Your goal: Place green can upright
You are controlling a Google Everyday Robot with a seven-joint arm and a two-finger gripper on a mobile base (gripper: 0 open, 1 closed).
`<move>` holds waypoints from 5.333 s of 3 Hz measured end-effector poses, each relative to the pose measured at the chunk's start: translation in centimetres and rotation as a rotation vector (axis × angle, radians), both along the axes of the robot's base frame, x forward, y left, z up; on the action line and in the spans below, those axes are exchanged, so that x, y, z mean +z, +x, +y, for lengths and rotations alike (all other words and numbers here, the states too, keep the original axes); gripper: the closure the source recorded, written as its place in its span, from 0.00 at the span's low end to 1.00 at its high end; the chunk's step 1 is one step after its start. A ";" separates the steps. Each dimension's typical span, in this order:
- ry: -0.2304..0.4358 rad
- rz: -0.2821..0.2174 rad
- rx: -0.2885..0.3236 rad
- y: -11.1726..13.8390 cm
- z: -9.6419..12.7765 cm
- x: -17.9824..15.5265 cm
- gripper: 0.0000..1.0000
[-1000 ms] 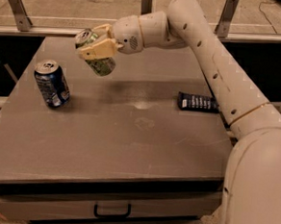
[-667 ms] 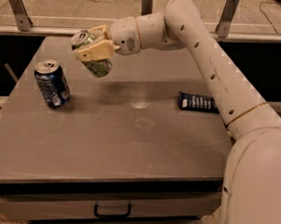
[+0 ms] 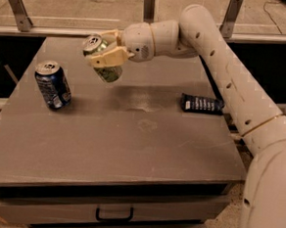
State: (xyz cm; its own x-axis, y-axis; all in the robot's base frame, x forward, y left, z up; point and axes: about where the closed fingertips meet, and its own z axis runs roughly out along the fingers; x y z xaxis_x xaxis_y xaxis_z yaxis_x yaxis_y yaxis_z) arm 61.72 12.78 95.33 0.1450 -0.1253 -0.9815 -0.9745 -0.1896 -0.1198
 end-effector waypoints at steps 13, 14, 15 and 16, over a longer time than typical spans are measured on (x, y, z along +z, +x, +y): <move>-0.803 0.014 -0.167 1.7 -0.1 -7.7 0.00; -0.889 -0.021 -0.159 1.4 1.6 -8.6 0.00; -0.995 -0.074 -0.159 1.4 2.5 -9.6 0.00; -1.079 -0.118 -0.178 1.9 2.7 -10.0 0.19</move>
Offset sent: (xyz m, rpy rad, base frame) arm 0.0112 -0.0497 -0.0376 0.2057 0.1308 -0.0672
